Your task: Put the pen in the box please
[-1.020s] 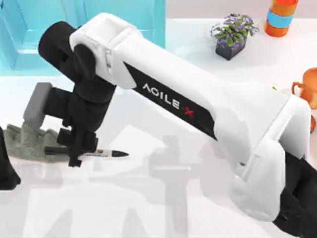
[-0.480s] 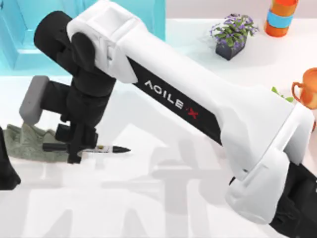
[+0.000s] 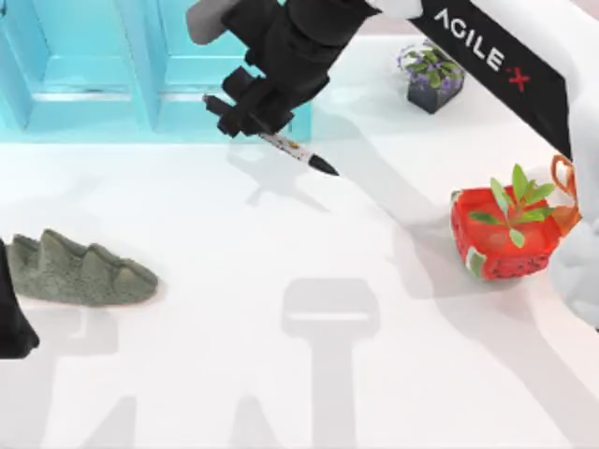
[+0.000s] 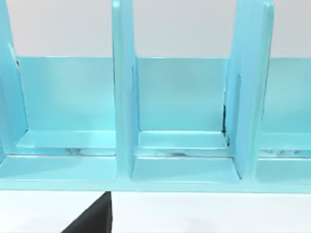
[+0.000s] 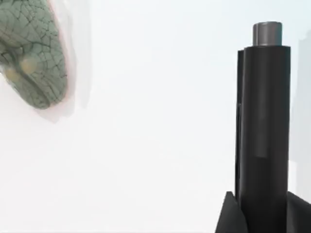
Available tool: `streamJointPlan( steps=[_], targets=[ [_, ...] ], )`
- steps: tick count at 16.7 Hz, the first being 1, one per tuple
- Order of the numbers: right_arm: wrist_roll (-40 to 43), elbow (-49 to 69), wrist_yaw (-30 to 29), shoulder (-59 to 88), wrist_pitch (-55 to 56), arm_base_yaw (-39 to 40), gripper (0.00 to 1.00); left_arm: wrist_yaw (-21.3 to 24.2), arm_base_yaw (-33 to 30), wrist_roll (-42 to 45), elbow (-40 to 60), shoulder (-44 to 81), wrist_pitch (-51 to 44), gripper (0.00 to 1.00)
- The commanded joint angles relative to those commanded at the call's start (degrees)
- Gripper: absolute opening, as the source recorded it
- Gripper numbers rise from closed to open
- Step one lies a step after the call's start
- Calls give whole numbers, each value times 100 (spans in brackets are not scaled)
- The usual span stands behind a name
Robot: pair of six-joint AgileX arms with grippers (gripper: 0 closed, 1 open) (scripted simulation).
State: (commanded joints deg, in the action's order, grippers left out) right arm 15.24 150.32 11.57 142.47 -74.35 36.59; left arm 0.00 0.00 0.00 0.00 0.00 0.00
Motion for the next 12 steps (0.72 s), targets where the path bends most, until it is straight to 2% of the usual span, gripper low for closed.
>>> streamJointPlan(
  steps=[5,12],
  targets=[
    [-2222,-2337,-606,-1651,1284,-2253,0,0,0,0,0,0,0,100],
    [-5142,-6616,-1298,-3972,2706,-5140,0,0,0,0,0,0,0,100]
  ],
)
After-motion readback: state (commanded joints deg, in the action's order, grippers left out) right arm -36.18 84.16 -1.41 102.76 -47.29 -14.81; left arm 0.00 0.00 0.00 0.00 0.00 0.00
